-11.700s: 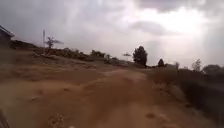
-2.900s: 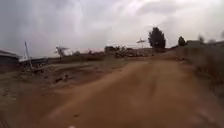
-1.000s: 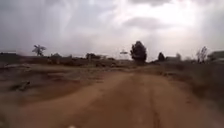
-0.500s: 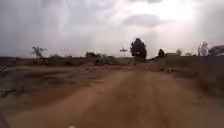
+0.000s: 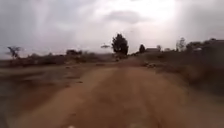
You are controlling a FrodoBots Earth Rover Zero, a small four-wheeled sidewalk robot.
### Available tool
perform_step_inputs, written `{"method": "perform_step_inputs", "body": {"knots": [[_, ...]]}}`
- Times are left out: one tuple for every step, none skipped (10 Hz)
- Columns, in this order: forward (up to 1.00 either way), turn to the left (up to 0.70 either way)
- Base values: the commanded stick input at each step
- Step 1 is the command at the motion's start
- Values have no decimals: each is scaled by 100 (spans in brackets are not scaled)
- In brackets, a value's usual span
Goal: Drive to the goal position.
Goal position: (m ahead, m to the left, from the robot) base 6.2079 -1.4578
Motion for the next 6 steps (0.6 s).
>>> {"method": "perform_step_inputs", "body": {"knots": [[50,-17],[50,-5],[50,0],[50,0],[50,0],[50,0]]}}
